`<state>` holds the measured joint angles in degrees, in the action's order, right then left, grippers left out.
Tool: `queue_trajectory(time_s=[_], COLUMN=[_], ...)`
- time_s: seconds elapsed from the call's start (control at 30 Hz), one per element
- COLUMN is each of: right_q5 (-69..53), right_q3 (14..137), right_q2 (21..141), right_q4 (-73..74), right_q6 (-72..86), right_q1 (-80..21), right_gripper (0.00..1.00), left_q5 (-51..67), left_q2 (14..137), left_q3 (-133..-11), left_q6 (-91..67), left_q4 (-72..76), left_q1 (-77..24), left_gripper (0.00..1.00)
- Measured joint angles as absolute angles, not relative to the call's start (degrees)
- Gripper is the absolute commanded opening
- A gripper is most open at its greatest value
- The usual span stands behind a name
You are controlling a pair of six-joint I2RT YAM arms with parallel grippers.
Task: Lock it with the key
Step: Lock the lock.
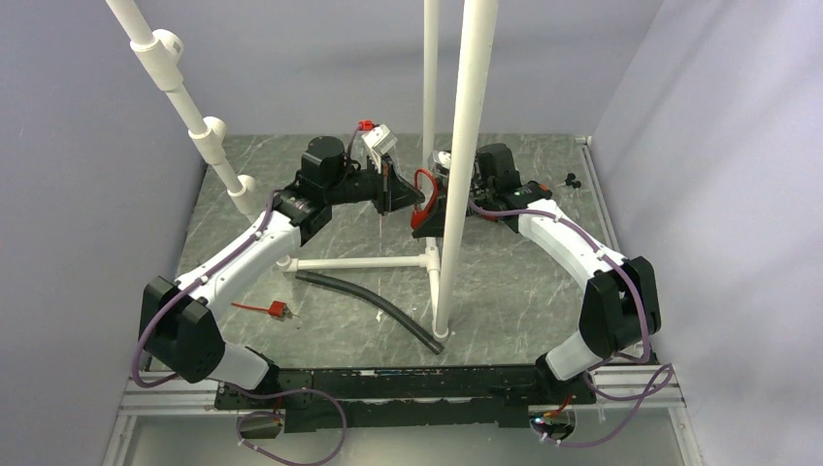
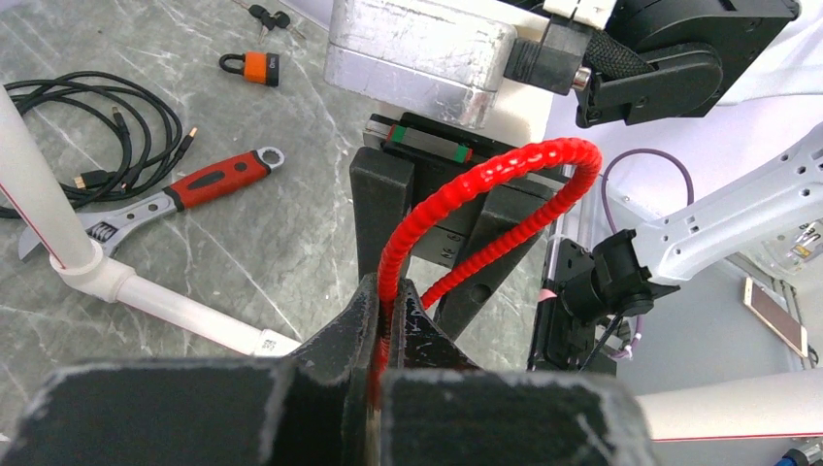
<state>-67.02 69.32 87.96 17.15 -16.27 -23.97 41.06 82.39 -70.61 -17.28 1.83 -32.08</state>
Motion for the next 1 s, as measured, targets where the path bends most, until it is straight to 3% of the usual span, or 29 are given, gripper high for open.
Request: queue_trajectory(time_s=[0.53,1.0], right_q5=[-67.9,-66.3], right_q3=[70.8,72.4], right_q2=[90.8,91.1], right_q4=[18.9,25.4], right_q6=[-12.6,-17.8], right_q1=[-23.0,-22.9], right_gripper=[0.00,0.00], left_q5=[39.0,37.2], left_q2=[79.7,80.5], left_q3=[-67.4,-66.4], left_q6=[-6.3,-10.8], left_q4=[1.1,2.3], left_q1=[-34.3,-35.2], left_gripper=[0.00,0.00])
